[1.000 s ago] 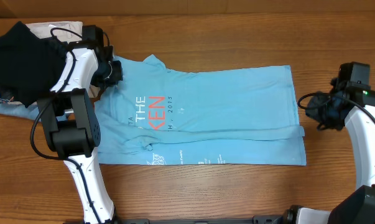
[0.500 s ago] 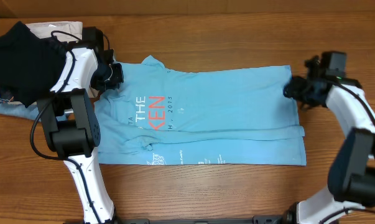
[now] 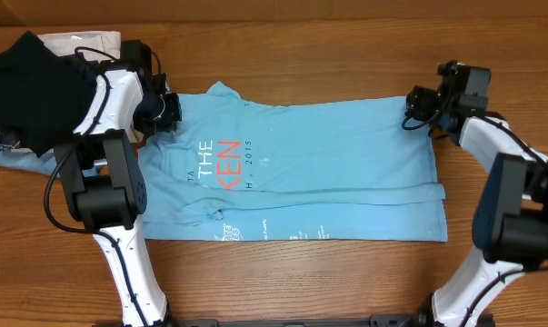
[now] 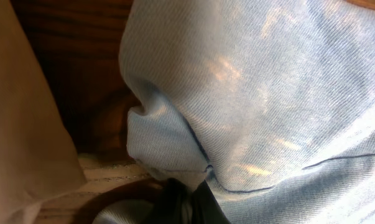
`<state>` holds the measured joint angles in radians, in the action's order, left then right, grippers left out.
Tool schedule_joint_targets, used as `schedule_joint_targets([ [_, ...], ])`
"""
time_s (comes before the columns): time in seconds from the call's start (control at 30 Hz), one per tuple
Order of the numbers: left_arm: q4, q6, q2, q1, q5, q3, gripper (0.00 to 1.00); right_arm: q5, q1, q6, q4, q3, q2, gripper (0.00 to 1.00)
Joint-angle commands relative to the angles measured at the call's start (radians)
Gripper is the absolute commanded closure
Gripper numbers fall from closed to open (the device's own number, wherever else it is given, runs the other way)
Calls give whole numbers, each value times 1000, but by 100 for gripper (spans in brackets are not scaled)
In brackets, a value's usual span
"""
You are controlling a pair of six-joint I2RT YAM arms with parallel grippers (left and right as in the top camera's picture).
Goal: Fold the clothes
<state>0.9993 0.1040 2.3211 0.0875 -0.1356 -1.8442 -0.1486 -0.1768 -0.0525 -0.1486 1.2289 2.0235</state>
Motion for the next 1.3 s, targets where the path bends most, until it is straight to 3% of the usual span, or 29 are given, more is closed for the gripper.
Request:
schedule_joint_targets([
  [0.0,0,17,20,-3,-23,-4,96,13,-3,-6,47,24,45,23],
  [0.3,2,35,20,-4,-23,-4,96,13,-3,-2,158,24,100,24],
  [0.4,2,35,20,-3,-23,-4,96,13,-3,-3,162,24,121,30],
  [0.47,3,35,20,-3,-23,-4,96,13,-2,-3,163,24,130,41],
  [0.5,3,35,20,-3,-23,-4,96,13,-2,-3,165,24,132,54],
  [0.57,2,35,20,-4,-23,-4,96,13,-2,-3,174,24,132,70],
  [0.77,3,35,20,-3,-23,-4,96,14,-2,-5,170,24,131,92],
  [1.0,11,35,20,-3,-23,-15,96,32,-20,-79,124,39,84,96],
  [1.27,120,35,19,9,-23,-165,96,108,-29,-77,-106,158,-52,96],
])
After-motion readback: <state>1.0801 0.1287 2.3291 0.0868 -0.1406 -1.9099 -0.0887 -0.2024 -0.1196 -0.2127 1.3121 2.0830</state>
